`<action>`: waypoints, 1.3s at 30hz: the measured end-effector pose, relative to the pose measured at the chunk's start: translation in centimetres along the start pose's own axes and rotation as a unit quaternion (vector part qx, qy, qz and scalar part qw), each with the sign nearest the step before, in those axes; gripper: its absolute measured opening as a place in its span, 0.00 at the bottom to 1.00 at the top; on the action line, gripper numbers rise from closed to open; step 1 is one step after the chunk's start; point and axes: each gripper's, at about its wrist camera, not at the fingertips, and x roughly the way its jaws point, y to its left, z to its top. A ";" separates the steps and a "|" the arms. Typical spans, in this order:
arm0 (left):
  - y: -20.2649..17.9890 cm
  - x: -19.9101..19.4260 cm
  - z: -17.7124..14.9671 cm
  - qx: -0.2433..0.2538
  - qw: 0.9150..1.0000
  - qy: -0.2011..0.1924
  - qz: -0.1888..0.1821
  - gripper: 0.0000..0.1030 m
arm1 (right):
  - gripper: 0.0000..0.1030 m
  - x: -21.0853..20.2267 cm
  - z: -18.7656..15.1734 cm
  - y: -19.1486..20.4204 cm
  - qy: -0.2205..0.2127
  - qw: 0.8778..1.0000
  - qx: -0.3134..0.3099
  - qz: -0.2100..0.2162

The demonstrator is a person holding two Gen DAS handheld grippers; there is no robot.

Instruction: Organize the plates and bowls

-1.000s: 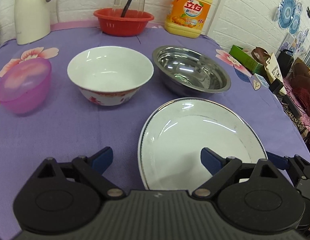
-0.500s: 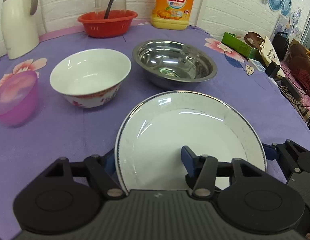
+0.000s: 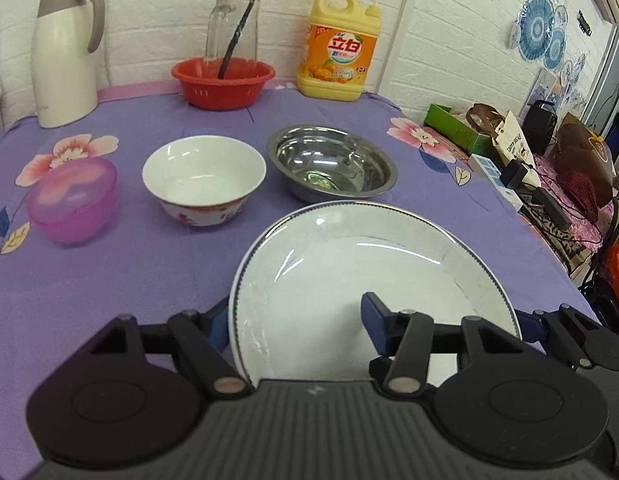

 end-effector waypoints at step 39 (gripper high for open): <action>7.3 -13.5 -15.3 -0.095 0.993 -0.044 0.056 0.56 | 1.00 -7.2 -7.2 12.9 0.003 0.991 -0.098 0.089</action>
